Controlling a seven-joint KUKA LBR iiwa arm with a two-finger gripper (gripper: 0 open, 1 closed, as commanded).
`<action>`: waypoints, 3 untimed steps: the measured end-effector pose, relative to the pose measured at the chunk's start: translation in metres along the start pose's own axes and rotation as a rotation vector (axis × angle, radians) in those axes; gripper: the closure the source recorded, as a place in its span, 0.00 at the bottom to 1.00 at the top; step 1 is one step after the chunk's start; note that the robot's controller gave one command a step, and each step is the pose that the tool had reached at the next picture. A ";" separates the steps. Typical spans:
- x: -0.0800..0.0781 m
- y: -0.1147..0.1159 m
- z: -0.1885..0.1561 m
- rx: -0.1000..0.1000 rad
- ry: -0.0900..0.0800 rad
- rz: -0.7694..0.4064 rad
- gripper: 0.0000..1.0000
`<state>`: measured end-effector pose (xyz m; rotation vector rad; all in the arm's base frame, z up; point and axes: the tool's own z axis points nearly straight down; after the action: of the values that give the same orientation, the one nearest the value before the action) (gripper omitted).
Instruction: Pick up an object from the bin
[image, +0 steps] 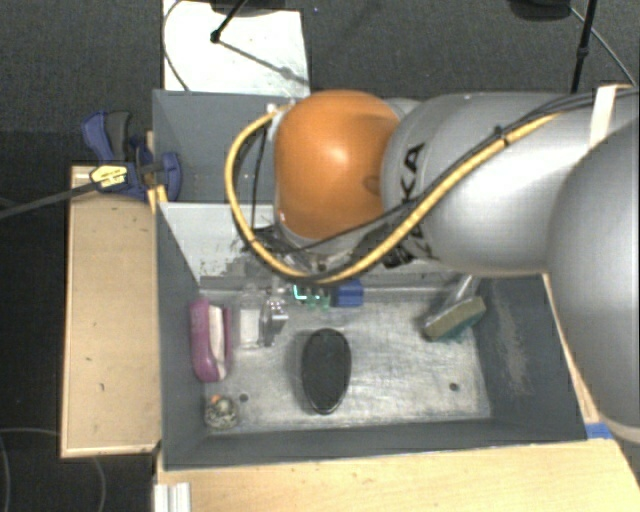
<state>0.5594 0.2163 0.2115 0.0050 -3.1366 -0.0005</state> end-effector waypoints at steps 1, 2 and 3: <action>0.002 -0.103 0.118 0.003 0.000 -0.087 0.00; 0.021 -0.167 0.139 -0.001 -0.012 -0.161 0.00; 0.056 -0.234 0.137 0.002 -0.006 -0.381 0.00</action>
Offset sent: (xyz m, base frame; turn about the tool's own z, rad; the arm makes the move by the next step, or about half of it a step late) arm -0.0017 -0.0986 -0.1149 -0.0933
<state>0.5039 -0.0178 0.0748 0.6005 -3.0849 0.0016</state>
